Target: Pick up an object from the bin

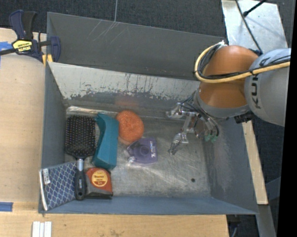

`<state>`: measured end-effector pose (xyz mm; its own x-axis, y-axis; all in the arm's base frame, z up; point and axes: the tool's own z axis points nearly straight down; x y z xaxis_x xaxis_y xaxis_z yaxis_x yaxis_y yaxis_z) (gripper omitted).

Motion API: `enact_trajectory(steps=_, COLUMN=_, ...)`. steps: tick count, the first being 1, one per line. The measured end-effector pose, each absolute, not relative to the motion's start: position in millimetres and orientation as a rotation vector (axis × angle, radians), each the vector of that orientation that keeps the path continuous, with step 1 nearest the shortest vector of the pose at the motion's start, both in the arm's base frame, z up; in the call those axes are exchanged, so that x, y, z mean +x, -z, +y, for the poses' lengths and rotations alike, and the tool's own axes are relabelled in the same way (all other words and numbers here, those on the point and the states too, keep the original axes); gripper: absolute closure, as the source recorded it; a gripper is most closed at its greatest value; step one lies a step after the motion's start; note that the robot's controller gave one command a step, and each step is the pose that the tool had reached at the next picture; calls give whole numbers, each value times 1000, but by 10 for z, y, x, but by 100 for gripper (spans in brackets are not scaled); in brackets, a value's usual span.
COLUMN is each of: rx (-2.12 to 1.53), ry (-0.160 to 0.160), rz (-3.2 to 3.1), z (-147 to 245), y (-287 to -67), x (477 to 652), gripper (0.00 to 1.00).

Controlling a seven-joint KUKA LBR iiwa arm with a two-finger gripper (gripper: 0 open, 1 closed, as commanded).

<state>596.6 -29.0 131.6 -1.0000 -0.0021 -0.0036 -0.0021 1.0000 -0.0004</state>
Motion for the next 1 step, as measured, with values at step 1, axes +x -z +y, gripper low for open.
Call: enact_trajectory(steps=1, rx=-3, ry=1, rz=3138, z=-290, y=-1316, x=5966, gripper=0)
